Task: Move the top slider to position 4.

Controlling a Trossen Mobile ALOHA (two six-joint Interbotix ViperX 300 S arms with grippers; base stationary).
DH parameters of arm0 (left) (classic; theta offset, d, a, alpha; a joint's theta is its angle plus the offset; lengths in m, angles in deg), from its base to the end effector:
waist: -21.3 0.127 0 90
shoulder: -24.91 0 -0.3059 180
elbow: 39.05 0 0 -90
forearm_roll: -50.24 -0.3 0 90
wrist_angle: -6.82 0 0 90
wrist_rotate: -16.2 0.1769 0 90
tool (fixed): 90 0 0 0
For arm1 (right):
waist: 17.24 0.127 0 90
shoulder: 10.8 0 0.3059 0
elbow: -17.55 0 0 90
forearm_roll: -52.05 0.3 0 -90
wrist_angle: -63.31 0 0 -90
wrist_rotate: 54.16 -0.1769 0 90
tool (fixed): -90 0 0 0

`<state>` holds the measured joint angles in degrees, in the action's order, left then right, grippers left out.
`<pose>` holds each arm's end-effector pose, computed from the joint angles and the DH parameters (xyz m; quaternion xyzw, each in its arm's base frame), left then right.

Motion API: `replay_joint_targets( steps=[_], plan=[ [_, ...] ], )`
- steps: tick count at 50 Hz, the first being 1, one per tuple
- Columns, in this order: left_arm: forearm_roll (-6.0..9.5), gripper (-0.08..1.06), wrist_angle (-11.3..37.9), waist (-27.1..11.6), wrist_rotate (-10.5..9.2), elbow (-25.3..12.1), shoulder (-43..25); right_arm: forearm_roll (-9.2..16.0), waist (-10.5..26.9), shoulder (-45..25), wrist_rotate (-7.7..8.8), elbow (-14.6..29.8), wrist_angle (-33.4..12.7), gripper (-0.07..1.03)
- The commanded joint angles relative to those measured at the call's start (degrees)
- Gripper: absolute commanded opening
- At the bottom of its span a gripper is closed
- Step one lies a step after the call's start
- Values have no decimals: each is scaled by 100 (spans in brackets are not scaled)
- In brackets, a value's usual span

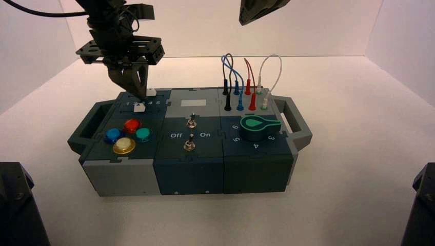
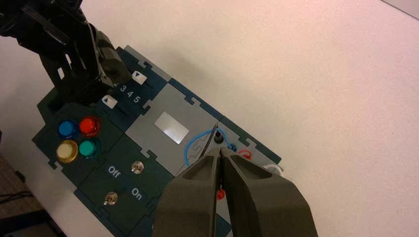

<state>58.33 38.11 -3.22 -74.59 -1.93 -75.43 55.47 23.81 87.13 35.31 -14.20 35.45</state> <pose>0.2611 -0.1333 0.0340 0.0609 0.6343 -0.1497 0.7560 0.2547 0.2283 0.1702 -0.1209 0.4199 0.3145 0.8427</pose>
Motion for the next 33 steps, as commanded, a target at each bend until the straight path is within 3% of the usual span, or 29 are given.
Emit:
replay_joint_targets(
  steps=[1, 33],
  plan=[
    [-9, -3, 18, -44, 18, -132, 114, -9, -18, 123, 18, 123, 62, -2],
    [-141, -3, 0, 123, 44, -70, 861, -9, -299, 167, 9, 53, 53, -2]
  ],
)
